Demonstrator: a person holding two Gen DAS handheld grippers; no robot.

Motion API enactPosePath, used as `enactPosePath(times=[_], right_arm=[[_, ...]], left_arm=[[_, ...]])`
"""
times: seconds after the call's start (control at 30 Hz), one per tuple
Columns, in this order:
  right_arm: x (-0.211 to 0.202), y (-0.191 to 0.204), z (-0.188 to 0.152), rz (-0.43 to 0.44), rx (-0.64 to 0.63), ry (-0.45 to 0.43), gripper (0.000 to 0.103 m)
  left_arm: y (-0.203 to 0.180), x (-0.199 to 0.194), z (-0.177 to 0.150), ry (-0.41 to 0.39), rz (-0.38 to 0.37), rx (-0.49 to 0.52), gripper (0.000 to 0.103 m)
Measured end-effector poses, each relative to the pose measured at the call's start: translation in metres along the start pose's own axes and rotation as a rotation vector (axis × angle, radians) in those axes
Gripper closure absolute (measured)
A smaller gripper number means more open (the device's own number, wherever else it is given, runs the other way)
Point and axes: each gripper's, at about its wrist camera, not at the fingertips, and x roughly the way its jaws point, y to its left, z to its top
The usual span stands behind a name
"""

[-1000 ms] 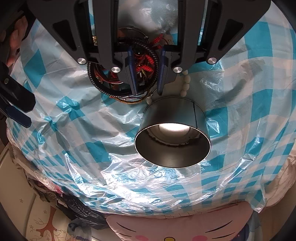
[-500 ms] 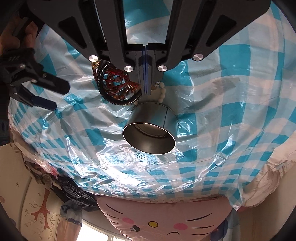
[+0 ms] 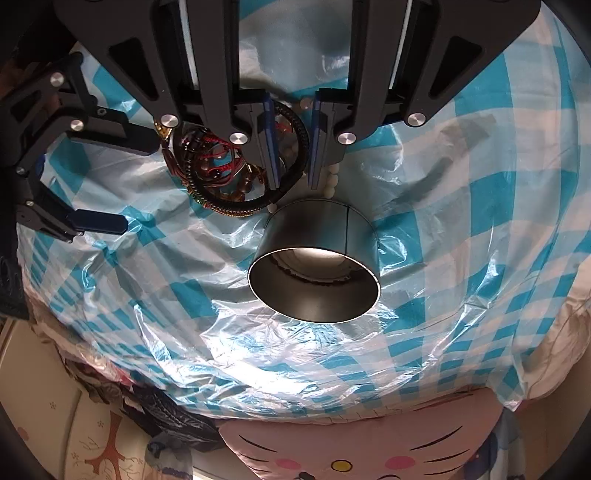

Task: Organize jewelry
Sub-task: 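Lift the black coiled bracelet from the pile with the left tool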

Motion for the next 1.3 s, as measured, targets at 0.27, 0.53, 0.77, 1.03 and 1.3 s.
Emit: enactPosePath(times=[0.27,0.53,0.77,1.03,1.3], right_arm=[[0.001,-0.008,0.001,0.021,0.031,0.005,0.006],[0.003,0.007,0.001,0.072,-0.034,0.017,0.007],[0.013,0.005,0.004,0.102,-0.031,0.045,0.023],[0.028,-0.001,0.016,0.132,-0.029,0.052,0.044],[0.039,0.006,0.023,0.166,-0.090,0.055,0.069]], left_arm=[[-0.008,0.023,0.004,0.033,-0.013,0.065,0.091],[0.017,-0.021,-0.013,-0.062,-0.023,-0.125,0.096],[0.036,-0.041,-0.031,-0.092,-0.026,-0.222,0.095],[0.047,-0.048,-0.039,-0.105,-0.024,-0.252,0.095],[0.048,-0.049,-0.037,-0.113,-0.028,-0.256,0.095]])
